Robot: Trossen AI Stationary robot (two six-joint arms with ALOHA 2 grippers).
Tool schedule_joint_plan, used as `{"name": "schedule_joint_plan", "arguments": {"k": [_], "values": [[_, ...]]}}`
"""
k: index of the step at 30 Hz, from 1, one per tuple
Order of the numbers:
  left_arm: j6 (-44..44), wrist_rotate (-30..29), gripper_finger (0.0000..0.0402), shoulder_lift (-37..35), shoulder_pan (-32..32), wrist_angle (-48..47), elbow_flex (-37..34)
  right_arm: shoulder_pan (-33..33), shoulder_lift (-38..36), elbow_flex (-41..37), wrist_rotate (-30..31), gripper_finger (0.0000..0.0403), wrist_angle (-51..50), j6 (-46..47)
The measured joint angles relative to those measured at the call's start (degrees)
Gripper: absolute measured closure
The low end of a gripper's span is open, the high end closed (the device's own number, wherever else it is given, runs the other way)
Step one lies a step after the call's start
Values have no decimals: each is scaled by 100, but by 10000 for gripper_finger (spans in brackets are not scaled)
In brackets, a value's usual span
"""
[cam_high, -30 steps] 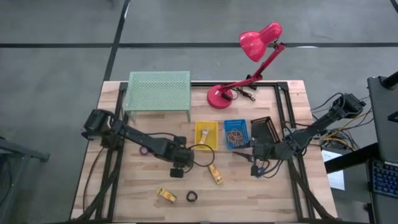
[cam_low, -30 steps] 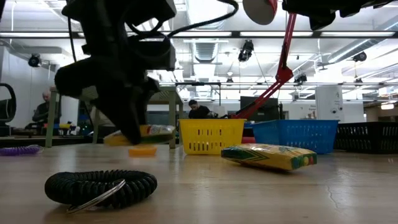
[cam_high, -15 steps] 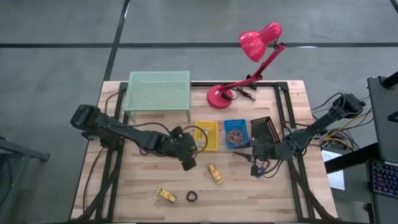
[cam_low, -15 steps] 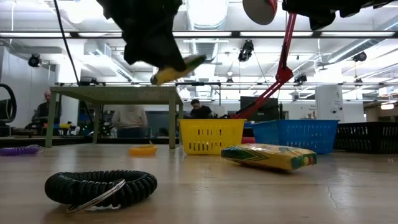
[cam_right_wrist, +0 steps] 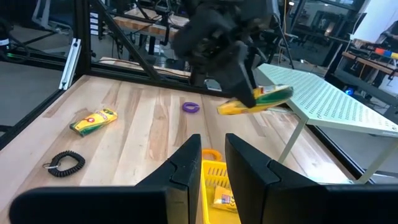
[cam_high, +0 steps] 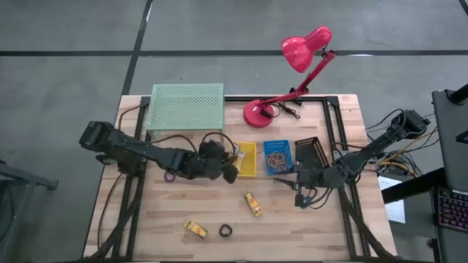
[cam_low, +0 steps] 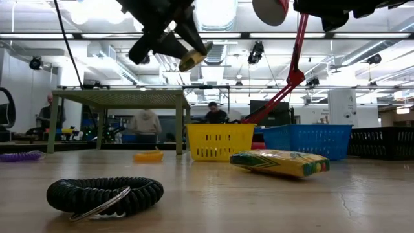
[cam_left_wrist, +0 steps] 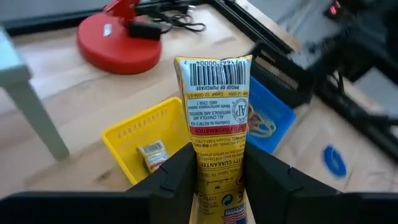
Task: Pick & Place Office Desk Supplies
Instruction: Put the top crayon box into the yellow basket
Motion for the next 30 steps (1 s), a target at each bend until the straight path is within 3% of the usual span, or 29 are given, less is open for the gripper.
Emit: {"name": "schedule_joint_plan", "arguments": {"k": [13, 30], "values": [[-999, -20, 278, 319, 334, 114, 0, 0, 0, 0, 0, 335, 0, 0], [-1164, 516, 278, 849, 372, 567, 39, 0, -5, 0, 0, 335, -2, 0]]}}
